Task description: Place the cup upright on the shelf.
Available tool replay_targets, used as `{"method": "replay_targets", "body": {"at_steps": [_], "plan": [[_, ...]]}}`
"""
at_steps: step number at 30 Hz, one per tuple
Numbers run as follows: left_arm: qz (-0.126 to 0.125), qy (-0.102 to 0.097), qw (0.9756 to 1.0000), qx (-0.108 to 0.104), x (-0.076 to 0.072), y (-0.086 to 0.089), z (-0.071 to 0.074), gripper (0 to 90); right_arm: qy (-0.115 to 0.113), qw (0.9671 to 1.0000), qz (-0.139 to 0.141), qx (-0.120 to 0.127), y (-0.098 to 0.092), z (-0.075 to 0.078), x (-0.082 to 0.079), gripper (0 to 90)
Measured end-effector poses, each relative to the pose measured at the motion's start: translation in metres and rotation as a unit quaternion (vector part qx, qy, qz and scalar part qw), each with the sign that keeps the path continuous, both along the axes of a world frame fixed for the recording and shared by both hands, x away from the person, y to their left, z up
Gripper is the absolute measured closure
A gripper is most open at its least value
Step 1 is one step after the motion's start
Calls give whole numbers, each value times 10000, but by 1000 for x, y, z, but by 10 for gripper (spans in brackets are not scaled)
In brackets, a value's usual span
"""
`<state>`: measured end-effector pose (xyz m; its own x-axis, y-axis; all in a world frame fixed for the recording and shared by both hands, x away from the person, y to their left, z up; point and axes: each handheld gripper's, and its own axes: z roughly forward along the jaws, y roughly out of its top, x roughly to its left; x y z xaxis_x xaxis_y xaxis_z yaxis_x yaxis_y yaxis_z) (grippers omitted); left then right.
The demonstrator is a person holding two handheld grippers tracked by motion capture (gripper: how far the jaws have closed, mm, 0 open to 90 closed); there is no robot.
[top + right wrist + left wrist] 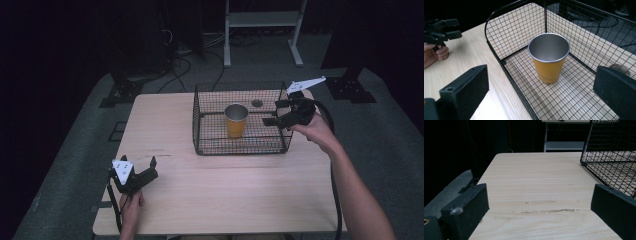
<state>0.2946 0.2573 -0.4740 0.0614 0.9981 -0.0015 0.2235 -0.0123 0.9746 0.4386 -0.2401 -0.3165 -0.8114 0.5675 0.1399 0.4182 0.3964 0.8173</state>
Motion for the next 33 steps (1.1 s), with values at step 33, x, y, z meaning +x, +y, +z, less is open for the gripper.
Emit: {"method": "replay_targets", "body": {"at_steps": [33], "plan": [[-24, 8, 10000, 31, 0, -1, 0, 8, 9, 9994, 252, 244, -19, -39, -46, 0]]}}
